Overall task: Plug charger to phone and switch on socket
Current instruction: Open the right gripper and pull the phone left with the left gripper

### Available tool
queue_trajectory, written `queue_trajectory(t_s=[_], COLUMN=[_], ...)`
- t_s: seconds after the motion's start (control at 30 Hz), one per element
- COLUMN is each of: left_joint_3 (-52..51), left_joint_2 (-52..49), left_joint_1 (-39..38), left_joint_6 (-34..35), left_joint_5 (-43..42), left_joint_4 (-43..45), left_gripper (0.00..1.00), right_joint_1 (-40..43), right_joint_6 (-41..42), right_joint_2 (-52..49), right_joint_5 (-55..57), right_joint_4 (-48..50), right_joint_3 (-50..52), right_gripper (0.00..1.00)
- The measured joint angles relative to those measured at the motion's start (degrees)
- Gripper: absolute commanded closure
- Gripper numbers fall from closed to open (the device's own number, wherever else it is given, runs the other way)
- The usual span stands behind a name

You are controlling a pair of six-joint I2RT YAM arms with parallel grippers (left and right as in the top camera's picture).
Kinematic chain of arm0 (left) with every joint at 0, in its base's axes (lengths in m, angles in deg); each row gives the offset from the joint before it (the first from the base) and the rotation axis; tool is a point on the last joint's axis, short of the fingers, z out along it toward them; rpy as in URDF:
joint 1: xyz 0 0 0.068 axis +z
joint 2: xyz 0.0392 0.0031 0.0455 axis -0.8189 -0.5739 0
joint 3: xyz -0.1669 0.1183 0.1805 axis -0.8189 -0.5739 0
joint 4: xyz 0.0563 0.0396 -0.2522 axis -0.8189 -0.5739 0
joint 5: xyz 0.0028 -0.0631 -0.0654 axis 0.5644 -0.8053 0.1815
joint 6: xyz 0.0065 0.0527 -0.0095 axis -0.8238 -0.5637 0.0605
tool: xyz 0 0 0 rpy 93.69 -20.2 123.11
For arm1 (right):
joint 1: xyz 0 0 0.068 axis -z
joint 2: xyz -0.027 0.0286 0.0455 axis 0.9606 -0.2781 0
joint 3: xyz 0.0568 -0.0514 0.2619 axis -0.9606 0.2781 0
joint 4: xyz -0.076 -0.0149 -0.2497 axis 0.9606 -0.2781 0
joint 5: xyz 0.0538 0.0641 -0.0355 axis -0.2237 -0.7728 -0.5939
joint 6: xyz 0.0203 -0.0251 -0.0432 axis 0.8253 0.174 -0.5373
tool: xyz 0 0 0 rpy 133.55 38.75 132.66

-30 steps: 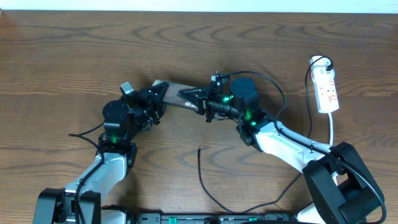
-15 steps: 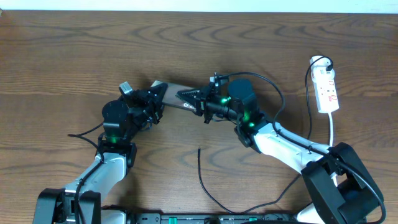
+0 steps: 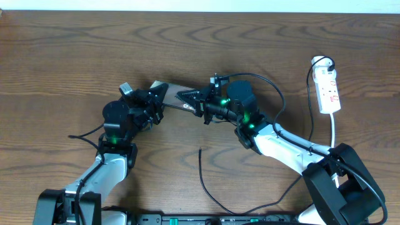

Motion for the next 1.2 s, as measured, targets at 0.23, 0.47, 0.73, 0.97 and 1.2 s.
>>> queue_trajectory(t_s=[0.23, 0.47, 0.73, 0.97, 1.2], left_joint_3=[0.0, 0.0, 0.0, 0.0, 0.0], left_joint_2=[0.0, 0.0, 0.0, 0.0, 0.0], left_joint_1=[0.0, 0.0, 0.0, 0.2, 6.8], left_joint_6=[0.2, -0.7, -1.1, -1.2, -2.7], left_joint_5=[0.0, 0.0, 0.1, 0.5, -1.2], left_joint_4=[0.0, -0.4, -0.7, -0.7, -0.9], left_gripper=[0.93, 0.93, 0.92, 0.93, 0.93], right_joint_1=[0.0, 0.0, 0.0, 0.0, 0.0], right_joint_6=[-0.1, 0.1, -0.2, -1.0, -2.5], right_joint_2=[0.0, 0.0, 0.0, 0.0, 0.0], right_joint_5=[0.0, -0.2, -0.4, -0.3, -1.3], right_joint_4=[0.0, 0.9, 1.1, 1.0, 1.0], right_joint_3=[0.0, 0.0, 0.0, 0.0, 0.0], right_gripper=[0.95, 0.47, 0.01, 0.01, 0.01])
